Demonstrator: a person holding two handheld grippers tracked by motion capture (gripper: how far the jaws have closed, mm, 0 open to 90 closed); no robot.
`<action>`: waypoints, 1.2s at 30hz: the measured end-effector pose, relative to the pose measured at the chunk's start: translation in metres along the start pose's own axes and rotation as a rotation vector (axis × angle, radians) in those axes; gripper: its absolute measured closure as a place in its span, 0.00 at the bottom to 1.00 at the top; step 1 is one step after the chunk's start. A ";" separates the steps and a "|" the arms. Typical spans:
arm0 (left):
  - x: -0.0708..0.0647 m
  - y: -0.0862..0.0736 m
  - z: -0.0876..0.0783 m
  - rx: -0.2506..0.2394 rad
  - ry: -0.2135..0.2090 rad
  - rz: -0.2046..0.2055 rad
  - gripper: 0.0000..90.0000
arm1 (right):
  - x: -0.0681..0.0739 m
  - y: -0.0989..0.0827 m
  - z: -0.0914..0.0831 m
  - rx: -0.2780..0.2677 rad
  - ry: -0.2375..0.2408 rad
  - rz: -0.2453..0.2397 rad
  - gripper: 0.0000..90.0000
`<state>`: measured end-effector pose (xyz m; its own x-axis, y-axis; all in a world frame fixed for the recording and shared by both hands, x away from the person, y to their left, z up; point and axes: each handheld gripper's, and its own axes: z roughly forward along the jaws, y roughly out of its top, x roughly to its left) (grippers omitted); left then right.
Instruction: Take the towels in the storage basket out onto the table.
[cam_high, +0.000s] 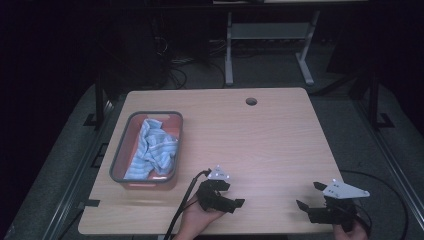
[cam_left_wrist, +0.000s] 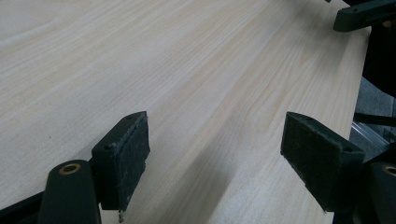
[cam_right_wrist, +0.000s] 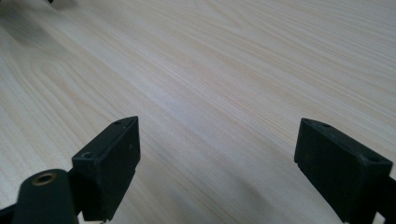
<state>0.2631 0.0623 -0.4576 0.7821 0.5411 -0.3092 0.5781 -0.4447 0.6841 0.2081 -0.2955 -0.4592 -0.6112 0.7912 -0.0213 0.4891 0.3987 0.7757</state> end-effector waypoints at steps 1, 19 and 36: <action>0.001 0.001 -0.001 -0.003 0.001 0.000 0.26 | 0.000 0.000 0.000 0.003 0.002 0.006 0.15; 0.010 0.042 -0.021 -0.024 0.002 -0.014 0.25 | 0.001 0.002 0.002 -0.005 -0.011 0.011 0.15; 0.019 0.082 -0.038 0.013 0.035 0.011 0.24 | 0.002 0.005 0.004 0.001 -0.011 0.010 0.15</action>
<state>0.3167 0.0636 -0.3826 0.7796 0.5610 -0.2783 0.5731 -0.4600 0.6782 0.2121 -0.2903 -0.4579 -0.5991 0.8005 -0.0201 0.4959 0.3907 0.7755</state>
